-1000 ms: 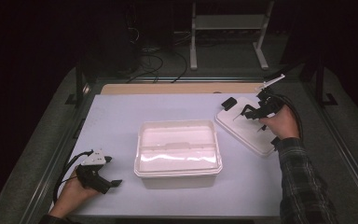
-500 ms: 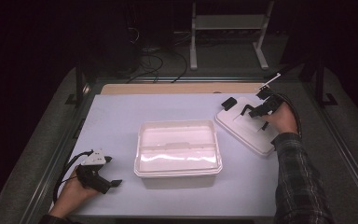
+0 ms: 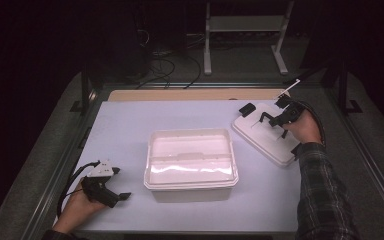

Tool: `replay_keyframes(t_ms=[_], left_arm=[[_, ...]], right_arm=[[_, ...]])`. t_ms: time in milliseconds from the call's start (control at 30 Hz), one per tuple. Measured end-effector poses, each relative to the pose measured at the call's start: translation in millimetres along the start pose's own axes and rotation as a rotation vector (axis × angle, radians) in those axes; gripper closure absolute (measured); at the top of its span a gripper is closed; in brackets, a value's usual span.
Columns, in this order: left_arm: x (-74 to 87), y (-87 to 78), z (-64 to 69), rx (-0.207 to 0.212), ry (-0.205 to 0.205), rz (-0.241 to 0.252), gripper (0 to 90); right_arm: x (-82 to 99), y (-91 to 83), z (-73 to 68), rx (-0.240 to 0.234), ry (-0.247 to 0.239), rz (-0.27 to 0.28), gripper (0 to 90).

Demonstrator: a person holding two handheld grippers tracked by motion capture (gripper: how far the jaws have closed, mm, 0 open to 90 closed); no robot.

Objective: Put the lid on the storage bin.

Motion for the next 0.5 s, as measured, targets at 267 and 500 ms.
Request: replay_keyframes(t_ms=[267, 500], left_arm=[[0.0, 0.0, 0.0, 0.000, 0.000, 0.000, 0.0], [0.0, 0.0, 0.0, 0.000, 0.000, 0.000, 0.0]], right_arm=[[-9.8, -27.3, -10.1, 0.004, -0.039, 0.022, 83.7], [-24.1, -63.3, -26.6, -0.044, -0.078, 0.096, 83.8]])
Point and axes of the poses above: each handheld gripper's, and its own axes: y roughly forward along the jaws, x roughly out of its underside, z roughly to its right, the point moved 5 cm from there along y, roughly forward along the jaws, and after that the axes turned 2 degrees about -x, right-handed, at the moved point
